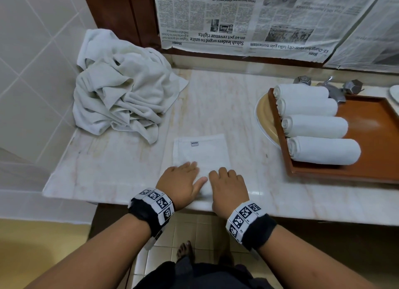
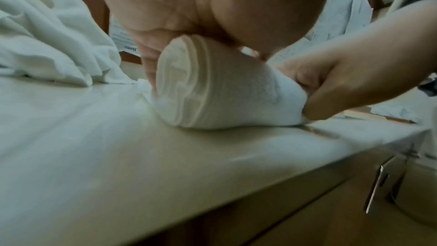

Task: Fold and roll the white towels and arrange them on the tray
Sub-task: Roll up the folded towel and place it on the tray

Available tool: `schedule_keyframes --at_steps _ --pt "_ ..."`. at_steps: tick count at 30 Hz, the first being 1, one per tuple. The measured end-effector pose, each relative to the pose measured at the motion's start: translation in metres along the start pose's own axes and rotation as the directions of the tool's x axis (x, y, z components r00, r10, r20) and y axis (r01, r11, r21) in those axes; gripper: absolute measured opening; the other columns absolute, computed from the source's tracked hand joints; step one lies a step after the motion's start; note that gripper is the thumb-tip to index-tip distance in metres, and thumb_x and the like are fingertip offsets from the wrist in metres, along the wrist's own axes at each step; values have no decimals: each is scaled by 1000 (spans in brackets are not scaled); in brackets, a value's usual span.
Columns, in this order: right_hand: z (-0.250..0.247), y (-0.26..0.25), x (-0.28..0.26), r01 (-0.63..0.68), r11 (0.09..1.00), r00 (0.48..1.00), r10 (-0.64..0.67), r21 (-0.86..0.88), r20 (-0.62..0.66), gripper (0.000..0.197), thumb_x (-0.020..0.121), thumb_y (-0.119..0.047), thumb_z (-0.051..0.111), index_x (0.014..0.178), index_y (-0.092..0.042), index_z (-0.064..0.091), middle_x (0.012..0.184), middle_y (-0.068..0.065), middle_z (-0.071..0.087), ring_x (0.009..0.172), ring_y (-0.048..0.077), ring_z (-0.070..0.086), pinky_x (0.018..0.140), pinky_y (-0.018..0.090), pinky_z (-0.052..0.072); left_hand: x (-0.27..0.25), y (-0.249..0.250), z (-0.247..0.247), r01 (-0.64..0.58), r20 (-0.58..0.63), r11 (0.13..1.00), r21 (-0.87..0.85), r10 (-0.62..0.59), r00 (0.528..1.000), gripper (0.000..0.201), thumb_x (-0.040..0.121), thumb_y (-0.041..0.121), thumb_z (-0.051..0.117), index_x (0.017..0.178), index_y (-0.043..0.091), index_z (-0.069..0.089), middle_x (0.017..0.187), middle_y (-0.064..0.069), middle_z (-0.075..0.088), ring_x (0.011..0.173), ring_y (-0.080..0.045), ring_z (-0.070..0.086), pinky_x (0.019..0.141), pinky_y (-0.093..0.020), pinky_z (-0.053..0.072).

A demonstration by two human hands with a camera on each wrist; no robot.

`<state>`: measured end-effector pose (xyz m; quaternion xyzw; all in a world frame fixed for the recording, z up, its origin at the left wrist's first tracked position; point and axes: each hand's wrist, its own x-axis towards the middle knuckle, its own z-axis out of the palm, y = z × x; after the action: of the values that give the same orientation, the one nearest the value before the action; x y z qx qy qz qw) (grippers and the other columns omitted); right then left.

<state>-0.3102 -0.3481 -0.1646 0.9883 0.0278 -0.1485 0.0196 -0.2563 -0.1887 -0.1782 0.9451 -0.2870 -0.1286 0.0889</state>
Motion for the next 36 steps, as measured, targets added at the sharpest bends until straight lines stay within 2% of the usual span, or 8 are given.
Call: schedule_keyframes --at_steps 6,11,20,24,27,31,34,36 --pt "-4 3 13 -5 1000 1000 4 26 7 46 85 -33 58 125 -19 42 116 4 53 103 25 52 89 37 37 -6 -4 7 -24 -133 973 230 56 990 82 84 78 18 94 11 65 95 -7 62 84 -25 59 64 -36 47" --pt "-16 4 22 5 998 996 -10 55 91 39 84 -30 52 120 -19 46 106 2 56 94 25 56 80 37 33 -21 -31 37 -144 -242 966 216 196 950 73 74 75 49 108 10 53 97 -9 59 82 -28 60 49 -33 50" --pt "-15 -10 -4 14 991 993 2 -129 121 81 79 -30 64 144 -15 17 132 9 34 119 30 40 101 45 33 3 -50 1 -8 68 971 -237 25 997 97 55 101 23 103 24 56 102 4 60 91 -16 57 82 -36 48" --pt "-7 -8 -5 12 994 997 -4 -104 78 70 81 -15 62 142 -16 27 128 9 41 113 29 46 91 39 38 9 -45 -8 112 122 949 -296 -78 989 60 86 81 26 75 27 49 78 8 57 79 -18 56 79 -37 43" --pt "-14 -5 10 36 999 995 -32 -38 95 58 82 -21 62 134 -20 36 119 5 51 105 25 52 86 37 41 10 -30 -9 212 1 976 -42 -212 977 53 102 56 23 76 23 55 79 2 57 77 -23 55 77 -37 38" --pt "-30 1 29 55 998 981 -59 29 185 39 87 -30 56 123 -20 47 98 -1 56 86 20 55 75 34 45 0 -12 11 -47 -351 969 243 133 927 38 95 39 40 89 12 66 87 -9 60 71 -29 57 65 -37 44" --pt "-40 3 42 58 997 949 -73 58 307 39 88 -33 55 124 -19 50 100 0 60 85 19 57 77 35 52 -12 -15 30 -190 -277 929 317 282 918 63 79 57 66 116 5 61 103 -12 61 84 -30 57 74 -41 48" --pt "-40 0 42 47 997 941 -63 56 332 40 86 -32 58 123 -18 50 100 0 59 87 20 58 78 35 53 -9 -19 28 -140 -214 942 305 212 954 71 61 61 79 104 7 63 91 -10 62 74 -29 58 62 -38 46"
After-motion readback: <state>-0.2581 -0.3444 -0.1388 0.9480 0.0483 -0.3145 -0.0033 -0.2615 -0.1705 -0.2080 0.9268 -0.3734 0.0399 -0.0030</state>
